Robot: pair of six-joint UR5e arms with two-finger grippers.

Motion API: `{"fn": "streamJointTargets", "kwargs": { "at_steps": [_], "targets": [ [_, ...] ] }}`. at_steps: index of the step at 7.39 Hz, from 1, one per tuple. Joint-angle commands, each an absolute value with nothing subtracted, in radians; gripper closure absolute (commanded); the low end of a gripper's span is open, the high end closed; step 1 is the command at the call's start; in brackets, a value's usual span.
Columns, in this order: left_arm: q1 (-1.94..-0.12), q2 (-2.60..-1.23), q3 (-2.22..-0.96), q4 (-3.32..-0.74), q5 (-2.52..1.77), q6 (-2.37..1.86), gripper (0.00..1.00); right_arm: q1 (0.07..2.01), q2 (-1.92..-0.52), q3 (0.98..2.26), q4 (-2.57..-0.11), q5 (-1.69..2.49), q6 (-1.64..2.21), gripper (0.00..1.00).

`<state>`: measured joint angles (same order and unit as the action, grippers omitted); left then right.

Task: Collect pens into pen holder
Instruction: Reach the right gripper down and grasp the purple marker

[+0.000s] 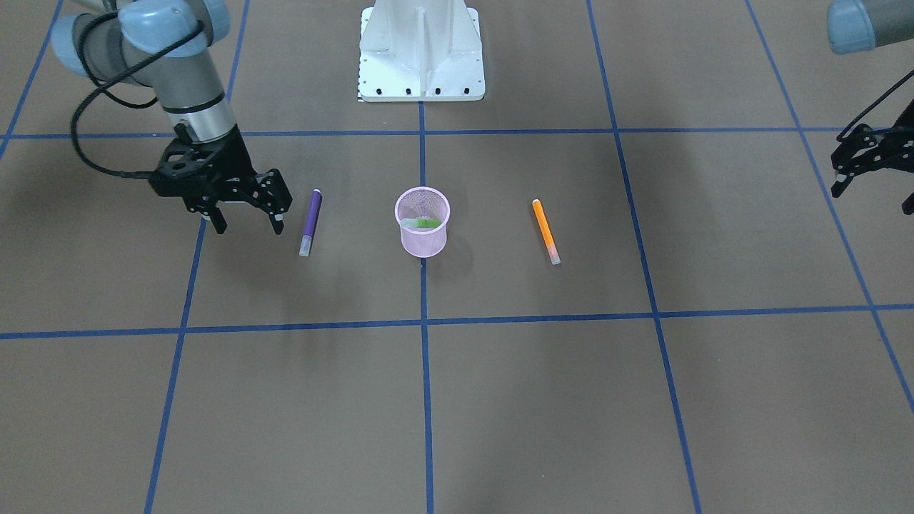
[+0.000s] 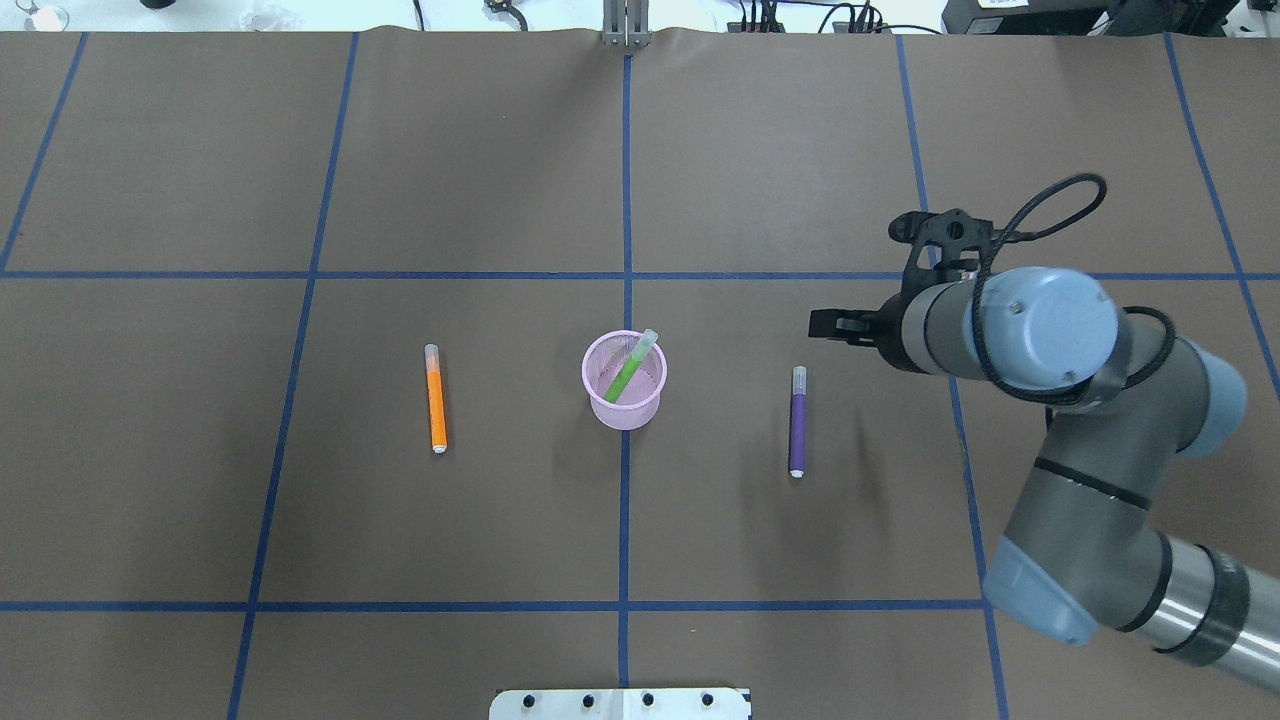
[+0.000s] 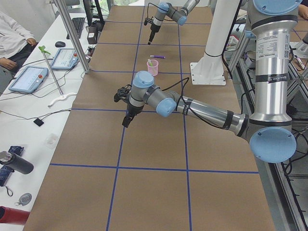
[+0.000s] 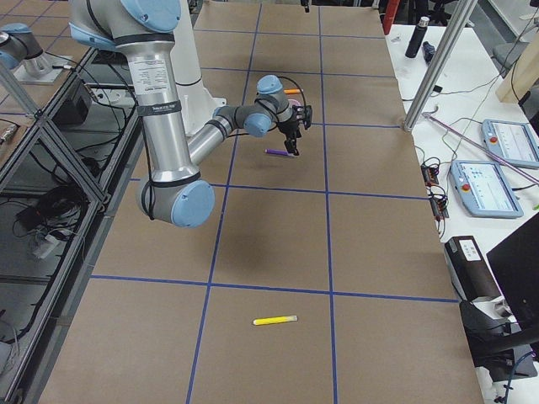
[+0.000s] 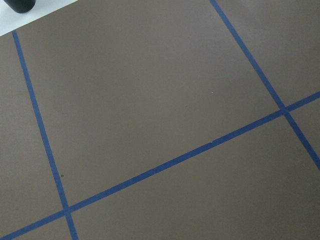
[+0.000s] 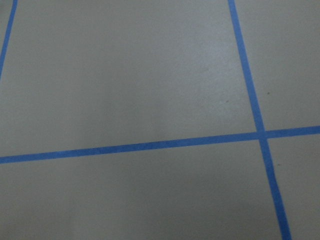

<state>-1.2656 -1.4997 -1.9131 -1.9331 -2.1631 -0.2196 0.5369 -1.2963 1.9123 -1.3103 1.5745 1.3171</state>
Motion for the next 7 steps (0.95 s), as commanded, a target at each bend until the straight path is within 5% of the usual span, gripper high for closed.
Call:
{"fn": "streamJointTargets", "kwargs": {
  "at_steps": [1, 7],
  "targets": [
    [-1.267, -1.497, -1.901, -1.934, -2.163, -0.222, 0.00, 0.430, -1.220, 1.818, -1.335, 1.449, 1.396, 0.05],
    [-1.264, -1.500, -1.882, -1.944, -2.163, -0.238, 0.00, 0.380, -1.220, 1.773, -1.342, 1.370, 1.456, 0.39]
  ]
}}
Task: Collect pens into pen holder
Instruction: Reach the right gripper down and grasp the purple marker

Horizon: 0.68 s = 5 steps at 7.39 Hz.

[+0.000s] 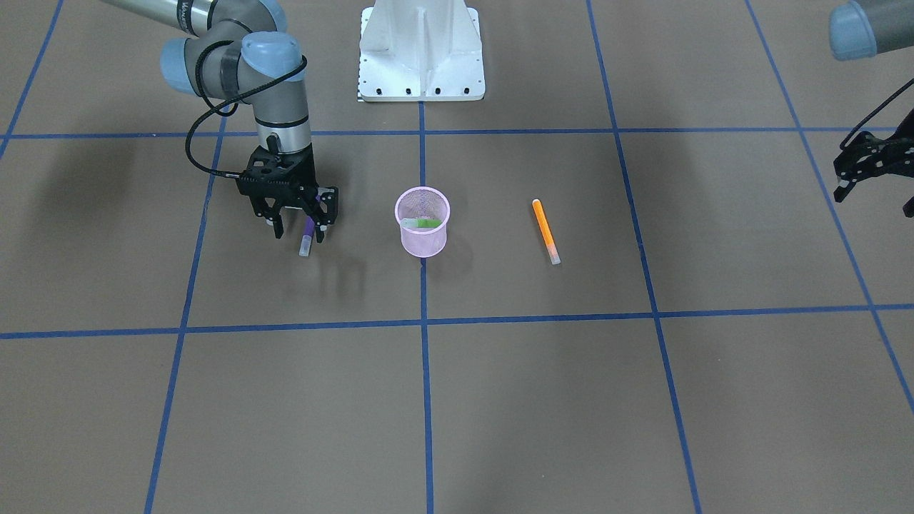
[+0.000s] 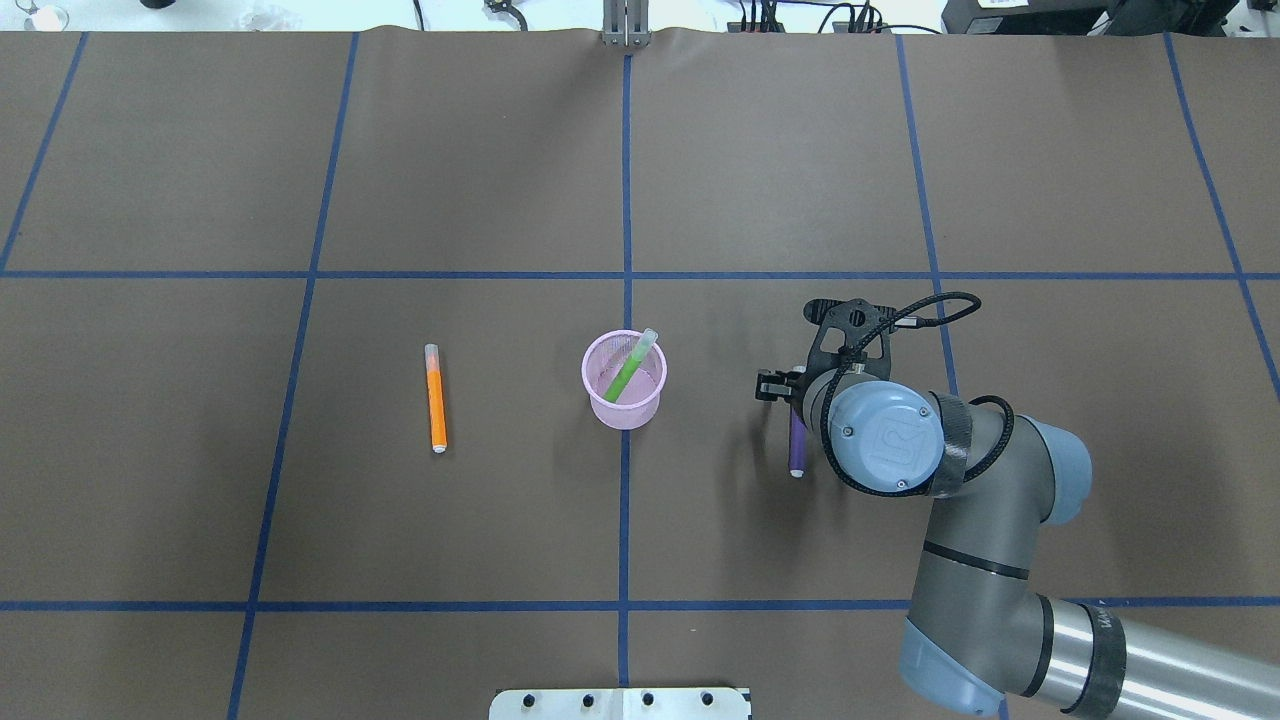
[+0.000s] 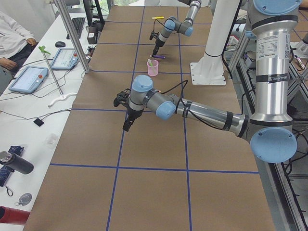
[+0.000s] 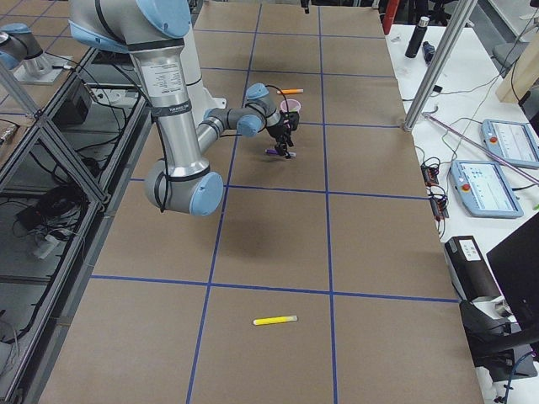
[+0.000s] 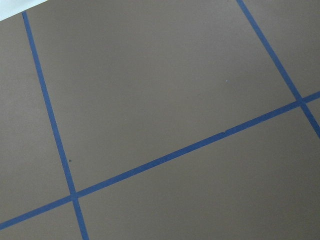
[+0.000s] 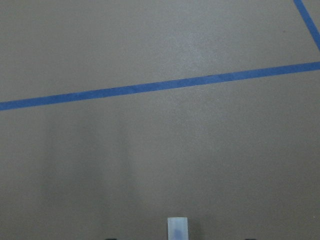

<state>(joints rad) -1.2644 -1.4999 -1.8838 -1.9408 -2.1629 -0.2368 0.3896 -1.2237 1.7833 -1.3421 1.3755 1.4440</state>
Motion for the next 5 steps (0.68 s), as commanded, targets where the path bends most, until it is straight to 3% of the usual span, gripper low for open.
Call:
{"fn": "streamJointTargets", "kwargs": {
  "at_steps": [1, 3, 5],
  "targets": [
    [-1.264, -1.500, -1.882, -1.945, -2.163, -0.238, 0.00, 0.379, -1.220, 1.773, -1.342, 1.370, 1.454, 0.44],
    [-1.264, -1.500, -1.882, -1.944, -2.161, -0.239, 0.00, 0.377, -1.220, 1.773, -1.342, 1.368, 1.456, 0.59],
    [-1.264, -1.500, -1.879, -1.945, -2.161, -0.239, 0.00, 0.370, -1.220, 1.773, -1.344, 1.365, 1.453, 0.58]
  ]
}}
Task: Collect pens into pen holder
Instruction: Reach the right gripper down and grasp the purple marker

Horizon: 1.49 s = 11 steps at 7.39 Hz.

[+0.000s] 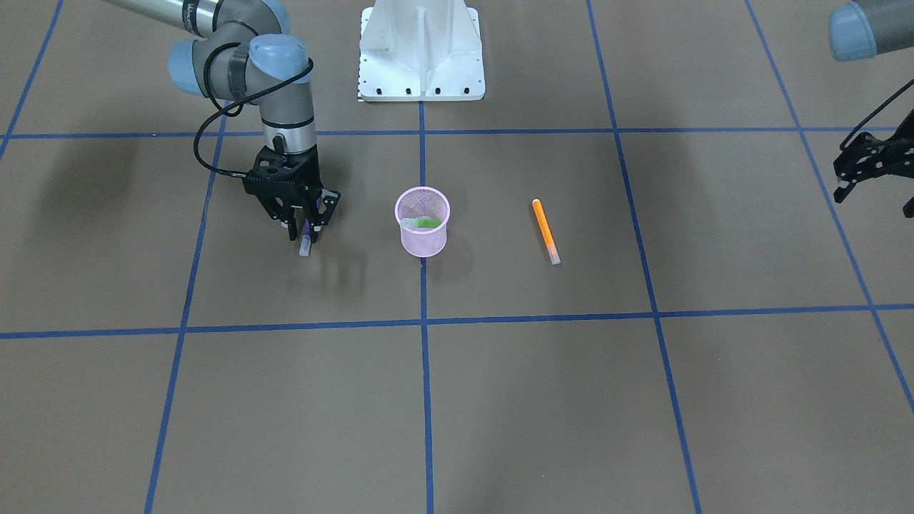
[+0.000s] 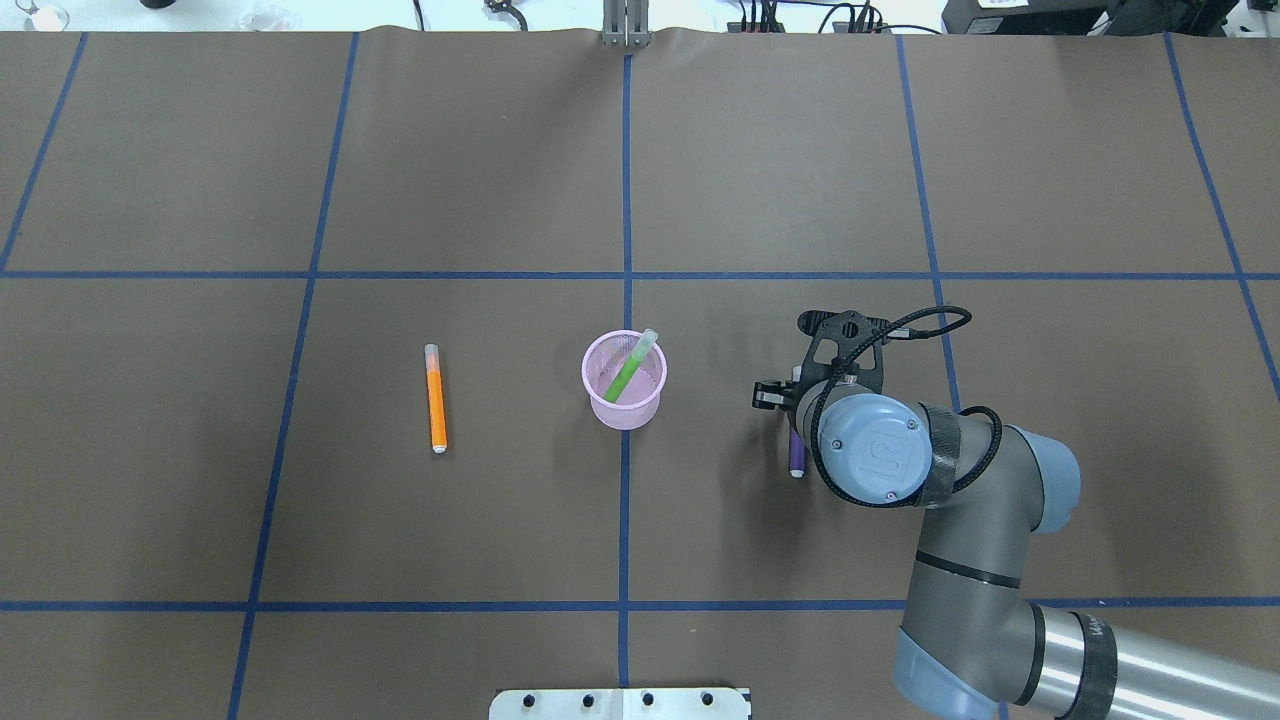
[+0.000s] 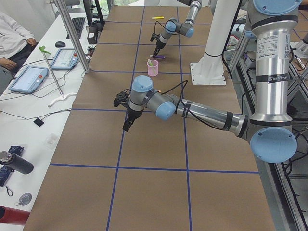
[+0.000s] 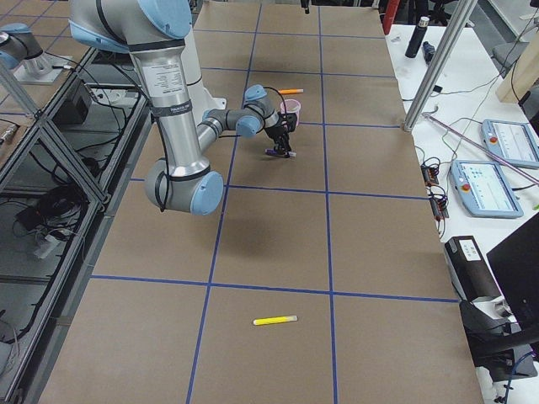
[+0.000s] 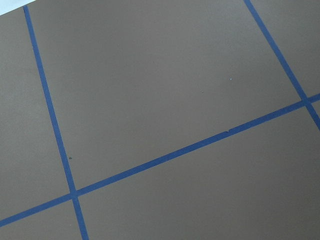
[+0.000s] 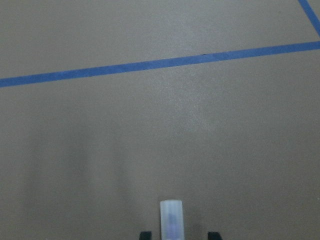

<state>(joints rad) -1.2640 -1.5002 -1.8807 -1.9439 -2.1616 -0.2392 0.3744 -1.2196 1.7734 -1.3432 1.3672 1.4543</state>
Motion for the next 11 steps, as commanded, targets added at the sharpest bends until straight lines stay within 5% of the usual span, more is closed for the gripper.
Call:
{"fn": "streamJointTargets", "kwargs": {
  "at_steps": [1, 5, 7, 11],
  "targets": [
    [-1.264, -1.503, -1.873, -1.947, -2.161, -0.239, 0.00, 0.367, -1.220, 1.773, -1.344, 1.364, 1.453, 0.58],
    [-1.262, -1.505, -1.867, -1.948, -2.161, -0.249, 0.00, 0.353, -1.224, 1.772, -1.344, 1.359, 1.454, 0.59],
    [-1.262, -1.505, -1.867, -1.948, -2.161, -0.249, 0.00, 0.353, -1.226, 1.772, -1.344, 1.356, 1.454, 1.00],
    [-1.262, -1.511, -1.867, -1.948, -2.161, -0.249, 0.00, 0.394, -1.216, 1.795, -1.347, 1.348, 1.444, 1.00]
  ]
}}
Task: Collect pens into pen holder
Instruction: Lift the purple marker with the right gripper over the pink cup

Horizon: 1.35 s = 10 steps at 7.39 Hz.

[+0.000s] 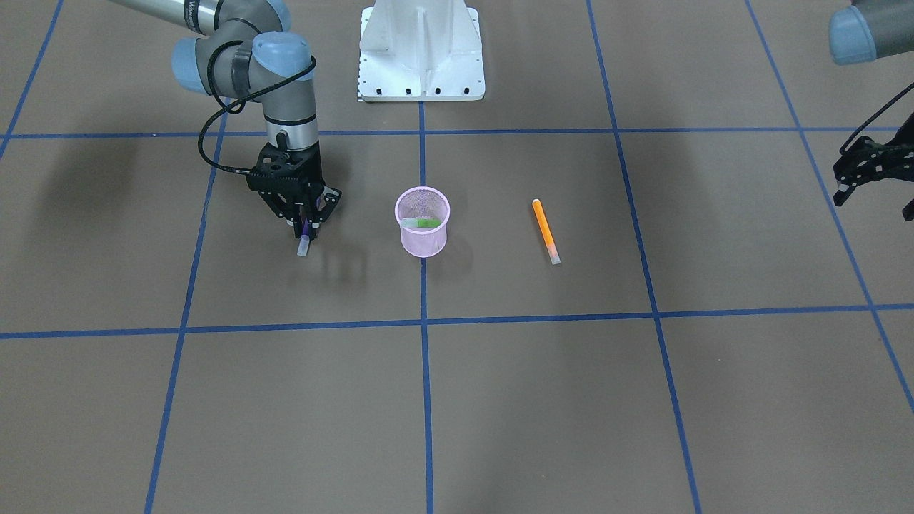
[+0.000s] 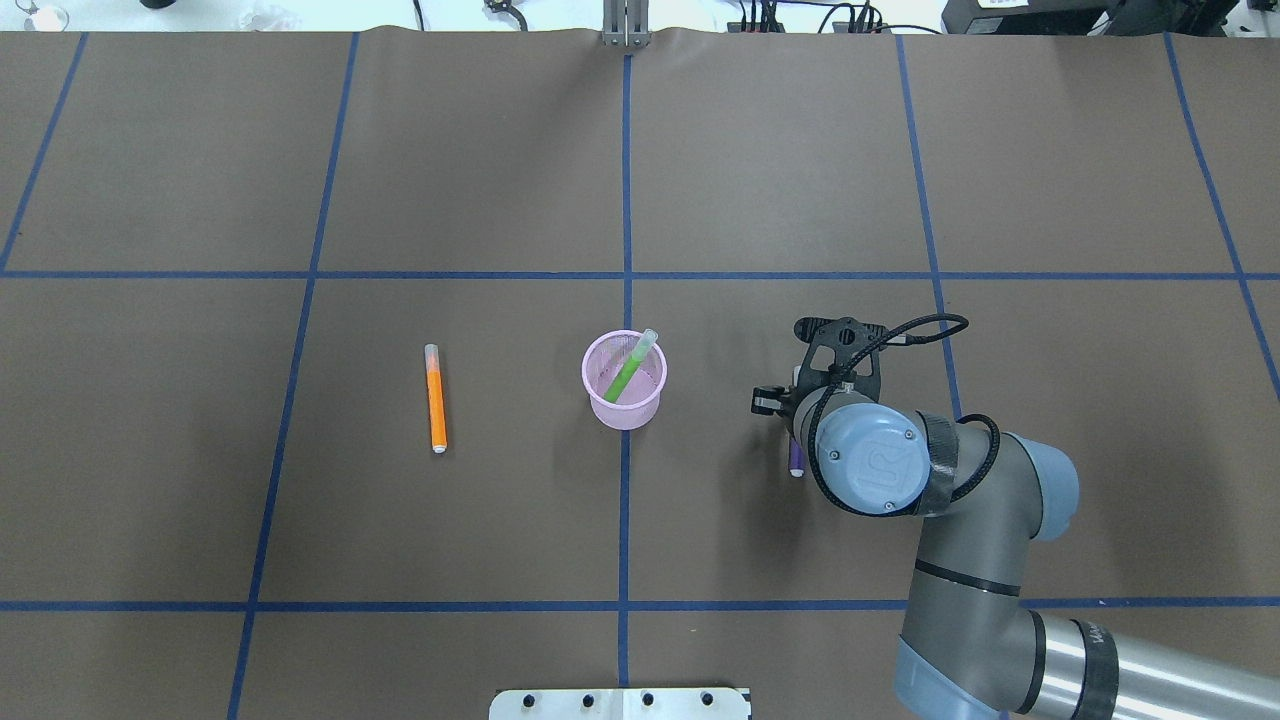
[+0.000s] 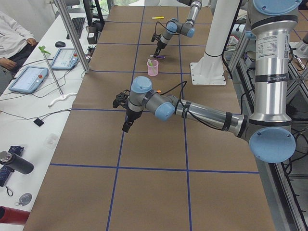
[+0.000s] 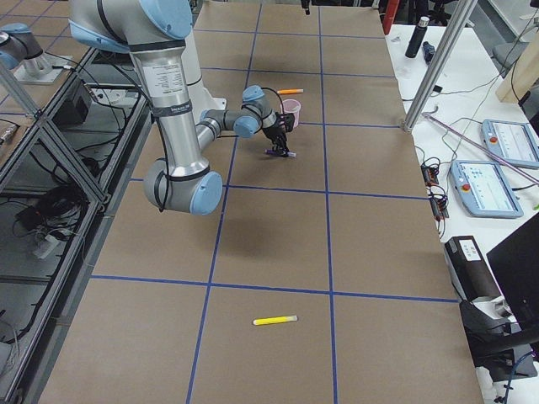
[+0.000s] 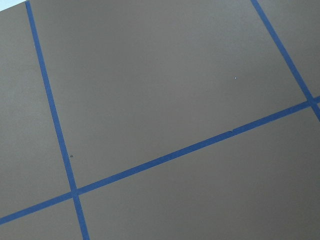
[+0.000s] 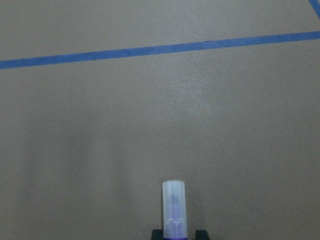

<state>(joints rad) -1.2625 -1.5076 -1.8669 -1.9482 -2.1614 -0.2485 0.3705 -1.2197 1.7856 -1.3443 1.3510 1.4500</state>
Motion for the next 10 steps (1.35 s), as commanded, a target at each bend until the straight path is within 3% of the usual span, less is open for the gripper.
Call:
{"fn": "streamJointTargets", "kwargs": {
  "at_steps": [1, 6, 10],
  "targets": [
    [-1.262, -1.511, -1.867, -1.948, -2.161, -0.249, 0.00, 0.411, -1.209, 1.804, -1.367, 1.339, 1.437, 1.00],
    [-1.262, -1.514, -1.864, -1.948, -2.163, -0.249, 0.00, 0.426, -1.074, 1.905, -1.514, 1.202, 1.530, 1.00],
    [-1.262, -1.513, -1.861, -1.948, -2.161, -0.249, 0.00, 0.336, -0.959, 1.885, -1.586, 0.906, 1.732, 1.00]
  ]
}}
